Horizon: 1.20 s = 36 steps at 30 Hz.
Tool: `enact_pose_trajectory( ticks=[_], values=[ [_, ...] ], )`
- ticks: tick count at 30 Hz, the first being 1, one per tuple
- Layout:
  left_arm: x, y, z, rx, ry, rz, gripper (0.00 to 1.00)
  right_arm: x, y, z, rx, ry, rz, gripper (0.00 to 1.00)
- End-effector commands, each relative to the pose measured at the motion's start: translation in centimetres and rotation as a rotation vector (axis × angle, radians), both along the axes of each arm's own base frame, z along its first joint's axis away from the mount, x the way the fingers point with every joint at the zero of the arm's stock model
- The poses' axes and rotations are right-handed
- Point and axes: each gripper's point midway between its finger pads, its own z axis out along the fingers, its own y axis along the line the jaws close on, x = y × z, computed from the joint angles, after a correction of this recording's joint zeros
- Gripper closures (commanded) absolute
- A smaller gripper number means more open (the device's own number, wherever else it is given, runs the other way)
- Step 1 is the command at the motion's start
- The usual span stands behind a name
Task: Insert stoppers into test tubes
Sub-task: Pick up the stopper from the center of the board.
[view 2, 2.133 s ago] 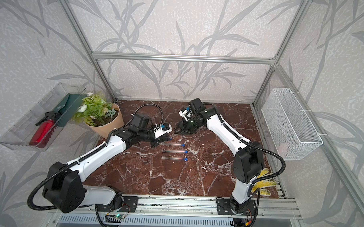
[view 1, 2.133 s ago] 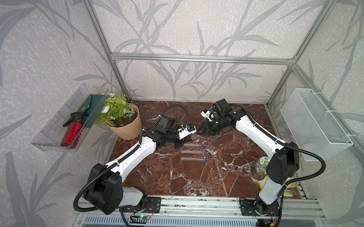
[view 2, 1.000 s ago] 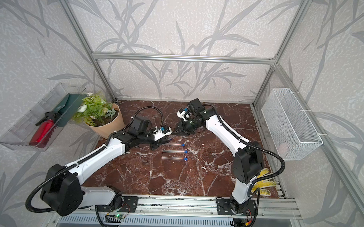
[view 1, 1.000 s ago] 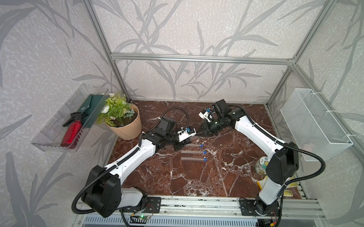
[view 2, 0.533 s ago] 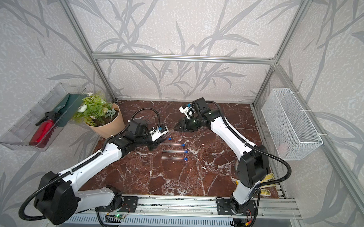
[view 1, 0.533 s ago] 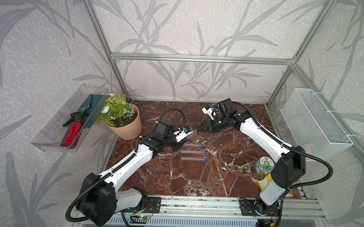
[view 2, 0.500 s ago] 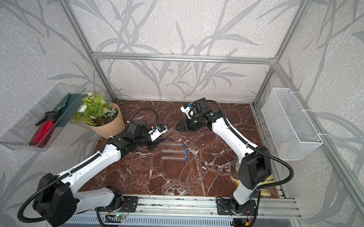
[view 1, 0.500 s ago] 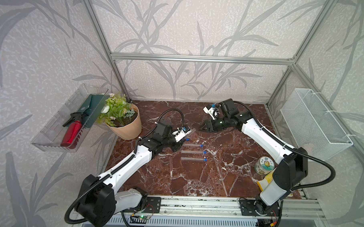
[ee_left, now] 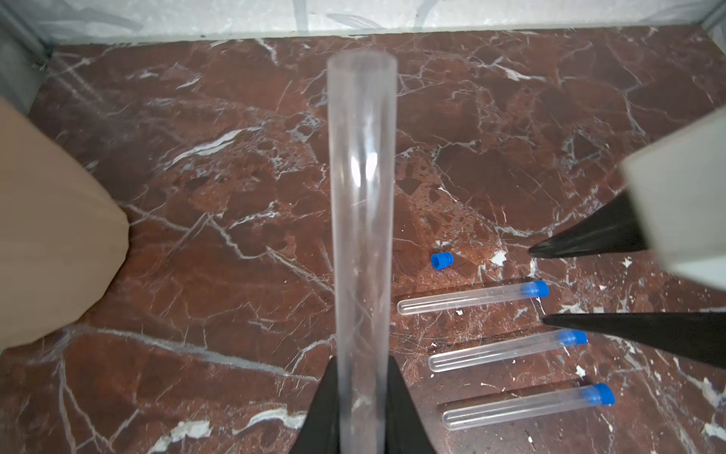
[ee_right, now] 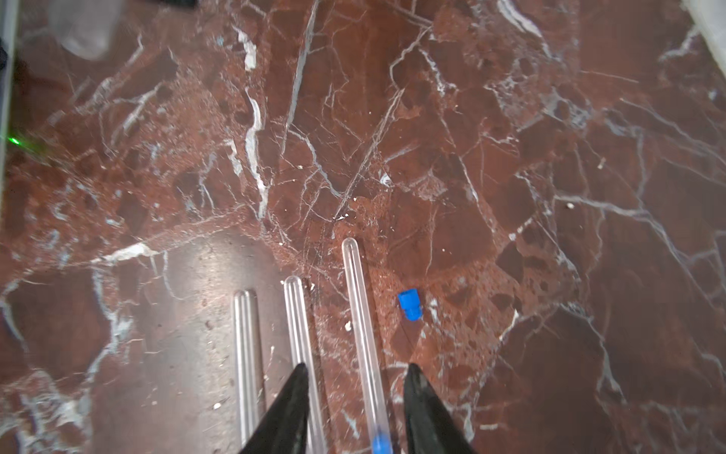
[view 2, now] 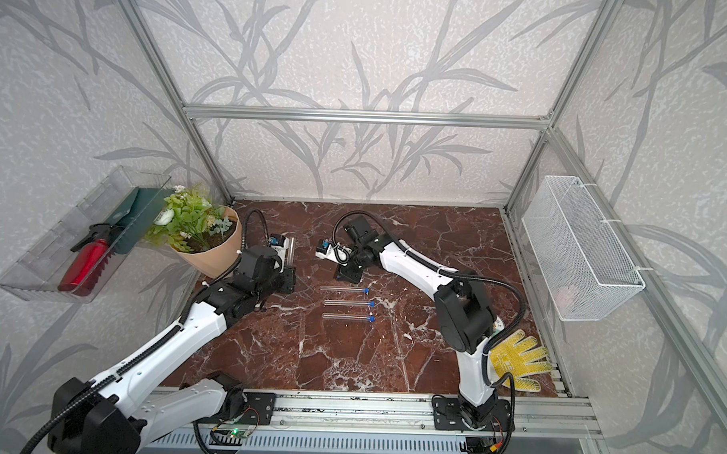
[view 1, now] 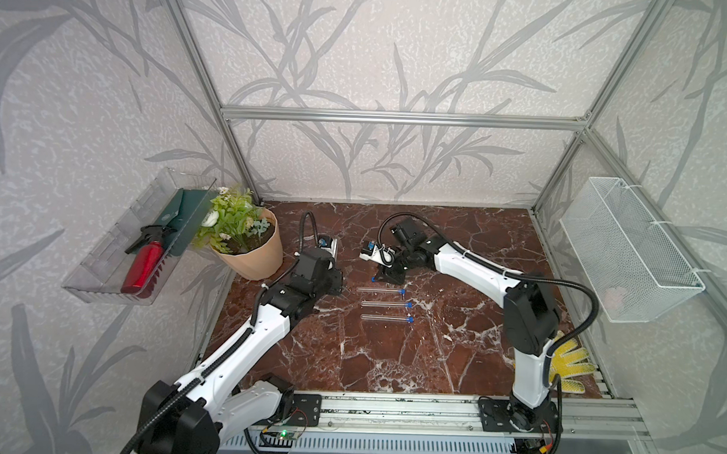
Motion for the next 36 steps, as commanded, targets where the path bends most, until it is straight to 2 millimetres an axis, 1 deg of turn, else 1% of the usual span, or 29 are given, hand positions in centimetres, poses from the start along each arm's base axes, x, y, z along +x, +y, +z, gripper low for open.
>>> enact_pose_trajectory(
  ticks=[1,4,8,11,16,24,32,36],
  values=[
    [-0.7,2.0,0.0,-0.071,0.023,0.167,1.0,1.4,0.2,-0.6,-0.063,-0.096,0.099,0.61],
    [-1.2,1.6,-0.5,-0.137,0.066,0.186,1.0,2.5,0.6,-2.2,-0.096,-0.112,0.11,0.62],
    [-1.7,1.2,-1.3,-0.191,0.103,0.203,1.0,3.3,0.7,-4.7,-0.155,-0.118,0.138,0.62],
    [-1.7,1.3,-1.3,-0.185,0.105,0.208,1.0,3.7,1.0,-5.8,-0.169,-0.098,0.134,0.63],
    [-1.2,1.3,-0.6,-0.135,0.096,0.178,1.0,3.8,1.4,-7.5,-0.185,-0.073,0.132,0.63],
    [-0.5,1.5,0.3,-0.097,0.066,0.172,1.0,4.4,1.1,-9.1,-0.228,-0.061,0.119,0.64],
    [-0.3,1.4,0.1,-0.095,0.071,0.174,1.0,4.4,1.2,-10.4,-0.262,-0.02,0.124,0.67],
    [-0.3,1.5,0.1,-0.092,0.074,0.173,1.0,4.1,1.2,-10.8,-0.272,0.01,0.129,0.68]
  ],
)
